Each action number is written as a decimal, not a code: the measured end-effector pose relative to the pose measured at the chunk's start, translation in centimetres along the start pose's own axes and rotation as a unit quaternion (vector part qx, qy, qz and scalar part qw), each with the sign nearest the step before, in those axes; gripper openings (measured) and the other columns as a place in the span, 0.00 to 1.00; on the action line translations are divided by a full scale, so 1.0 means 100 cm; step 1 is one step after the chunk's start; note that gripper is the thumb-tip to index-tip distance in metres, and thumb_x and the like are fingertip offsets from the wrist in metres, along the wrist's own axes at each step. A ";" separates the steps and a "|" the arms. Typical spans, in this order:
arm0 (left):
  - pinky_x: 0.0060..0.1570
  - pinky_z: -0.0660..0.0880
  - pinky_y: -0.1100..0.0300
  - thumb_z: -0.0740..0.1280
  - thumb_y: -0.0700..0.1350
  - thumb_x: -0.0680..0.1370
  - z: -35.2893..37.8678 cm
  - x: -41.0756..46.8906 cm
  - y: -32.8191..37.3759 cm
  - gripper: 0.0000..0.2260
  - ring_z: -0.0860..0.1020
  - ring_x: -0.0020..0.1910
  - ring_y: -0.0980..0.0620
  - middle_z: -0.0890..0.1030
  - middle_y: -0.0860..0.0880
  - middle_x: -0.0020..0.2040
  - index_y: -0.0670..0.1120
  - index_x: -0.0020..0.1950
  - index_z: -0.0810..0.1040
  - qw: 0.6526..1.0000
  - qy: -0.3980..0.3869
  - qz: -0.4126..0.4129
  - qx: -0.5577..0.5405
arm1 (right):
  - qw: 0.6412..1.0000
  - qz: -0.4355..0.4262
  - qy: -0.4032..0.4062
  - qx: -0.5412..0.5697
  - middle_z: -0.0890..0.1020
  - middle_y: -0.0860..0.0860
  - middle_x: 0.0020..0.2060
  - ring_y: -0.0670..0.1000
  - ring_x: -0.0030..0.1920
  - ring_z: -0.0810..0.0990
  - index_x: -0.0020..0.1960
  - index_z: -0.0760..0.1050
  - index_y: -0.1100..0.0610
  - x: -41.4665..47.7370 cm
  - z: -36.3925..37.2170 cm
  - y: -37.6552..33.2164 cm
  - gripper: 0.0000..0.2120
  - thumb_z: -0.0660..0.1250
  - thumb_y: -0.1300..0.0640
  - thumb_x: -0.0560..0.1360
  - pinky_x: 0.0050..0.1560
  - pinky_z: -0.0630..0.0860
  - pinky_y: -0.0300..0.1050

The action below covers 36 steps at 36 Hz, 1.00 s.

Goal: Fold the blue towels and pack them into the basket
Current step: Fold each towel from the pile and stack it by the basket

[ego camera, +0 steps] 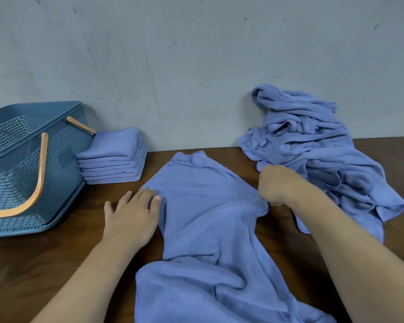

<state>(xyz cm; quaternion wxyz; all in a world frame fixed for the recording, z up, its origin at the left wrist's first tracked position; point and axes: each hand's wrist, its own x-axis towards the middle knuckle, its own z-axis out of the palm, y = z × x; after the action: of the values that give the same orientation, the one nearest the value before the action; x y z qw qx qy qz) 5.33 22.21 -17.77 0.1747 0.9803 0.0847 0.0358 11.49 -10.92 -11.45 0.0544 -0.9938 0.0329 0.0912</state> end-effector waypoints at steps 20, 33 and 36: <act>0.83 0.46 0.41 0.54 0.62 0.86 0.016 0.000 0.010 0.21 0.52 0.84 0.61 0.59 0.65 0.84 0.64 0.80 0.66 0.993 -0.013 0.104 -0.047 | 0.953 -0.256 0.163 -0.008 0.76 0.52 0.64 0.58 0.61 0.76 0.72 0.75 0.50 0.094 0.013 -0.085 0.19 0.64 0.50 0.82 0.52 0.76 0.52; 0.83 0.47 0.45 0.55 0.62 0.86 0.018 -0.006 0.007 0.22 0.48 0.85 0.60 0.58 0.64 0.84 0.63 0.80 0.66 0.993 0.033 0.100 -0.056 | 0.906 -0.120 0.158 0.373 0.71 0.53 0.33 0.54 0.38 0.67 0.39 0.67 0.56 0.149 -0.006 -0.079 0.18 0.63 0.51 0.86 0.42 0.64 0.49; 0.82 0.50 0.43 0.56 0.61 0.86 0.016 -0.006 0.007 0.22 0.51 0.85 0.55 0.60 0.59 0.84 0.61 0.80 0.66 0.995 0.058 0.051 -0.058 | 0.958 -0.061 0.061 0.272 0.79 0.62 0.60 0.60 0.52 0.79 0.71 0.70 0.60 0.142 -0.005 -0.067 0.17 0.61 0.51 0.87 0.50 0.74 0.53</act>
<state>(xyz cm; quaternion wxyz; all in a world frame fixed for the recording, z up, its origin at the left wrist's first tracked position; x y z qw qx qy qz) 5.00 20.94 -19.06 0.2238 0.9679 0.0420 0.1064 26.01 -5.17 -12.87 0.3264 -0.9451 -0.0010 0.0148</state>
